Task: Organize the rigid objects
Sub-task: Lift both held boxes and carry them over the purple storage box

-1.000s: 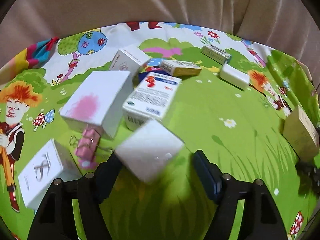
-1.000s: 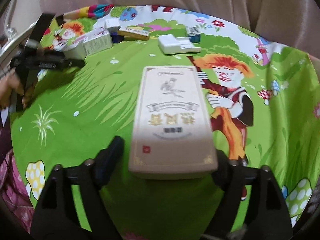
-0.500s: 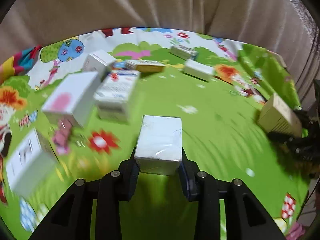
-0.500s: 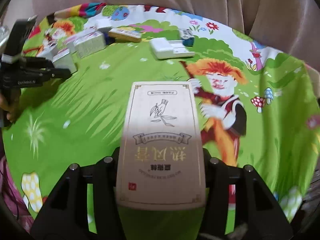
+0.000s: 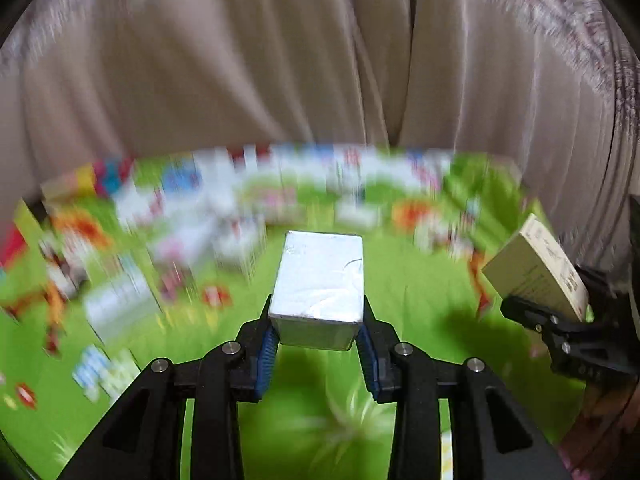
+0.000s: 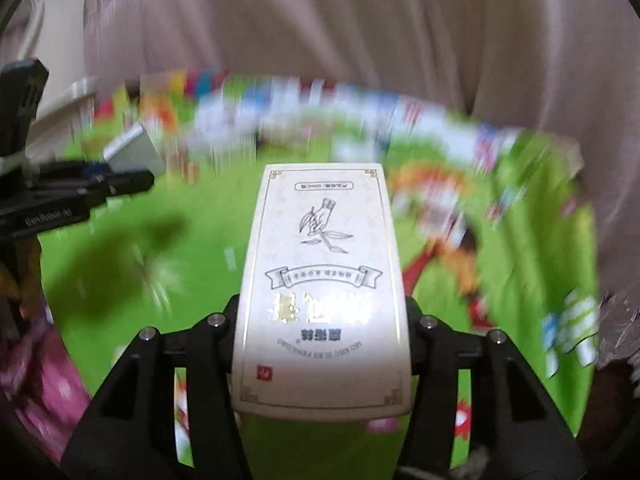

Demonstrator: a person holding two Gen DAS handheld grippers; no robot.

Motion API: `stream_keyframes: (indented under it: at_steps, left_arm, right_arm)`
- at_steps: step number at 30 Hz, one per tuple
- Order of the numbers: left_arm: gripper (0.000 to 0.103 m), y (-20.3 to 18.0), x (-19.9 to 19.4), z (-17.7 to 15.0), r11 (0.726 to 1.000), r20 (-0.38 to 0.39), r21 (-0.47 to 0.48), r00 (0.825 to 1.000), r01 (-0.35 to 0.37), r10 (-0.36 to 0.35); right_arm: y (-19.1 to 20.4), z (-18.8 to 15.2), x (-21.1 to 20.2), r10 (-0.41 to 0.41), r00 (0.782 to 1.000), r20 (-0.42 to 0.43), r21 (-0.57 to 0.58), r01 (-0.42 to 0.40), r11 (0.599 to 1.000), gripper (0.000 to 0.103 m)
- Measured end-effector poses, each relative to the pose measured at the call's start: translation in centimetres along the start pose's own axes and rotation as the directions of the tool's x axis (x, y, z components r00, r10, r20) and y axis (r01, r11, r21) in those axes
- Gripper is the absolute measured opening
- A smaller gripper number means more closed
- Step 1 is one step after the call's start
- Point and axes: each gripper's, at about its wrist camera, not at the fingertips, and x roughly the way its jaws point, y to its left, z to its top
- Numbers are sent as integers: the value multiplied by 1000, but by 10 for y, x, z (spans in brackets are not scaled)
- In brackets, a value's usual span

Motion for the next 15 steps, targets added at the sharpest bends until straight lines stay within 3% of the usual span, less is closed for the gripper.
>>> stream_keyframes:
  at_steps: [2,3,4,6,8,10,11,13,15]
  left_arm:
    - [37,-7,-24,15,999,116,17,993,-36,33]
    - [37,-11,-35,21,998,163,24,985,-50,46]
    - [37,-19,-54,26,997,243,31,968,-77,67]
    - [37,-27,-75,29,995,330,39,941,-92,74]
    - [37,-37,-103,28,991,440,45,893,-125,93]
    - [37,-44,-125,27,987,511,54,854,-148,101]
    - [37,-47,-135,27,987,533,61,841,-148,93]
    - [37,-49,-145,28,989,539,67,839,-133,76]
    - [37,-47,-150,29,991,527,65,848,-117,65]
  right_arm:
    - [5,12,-26,-37,990,135,15,35,999,55]
    - [10,19,-44,-62,973,223,19,59,998,55]
    - [14,24,-57,-87,956,281,18,86,996,55]
    - [23,29,-78,-119,920,373,12,123,992,55]
    - [32,32,-102,-147,873,466,16,158,987,55]
    - [41,34,-125,-171,824,540,20,190,982,56]
    - [45,34,-132,-173,813,556,19,196,980,55]
    - [55,37,-145,-165,800,577,-2,204,979,56]
    - [65,38,-153,-152,800,580,-24,203,979,55]
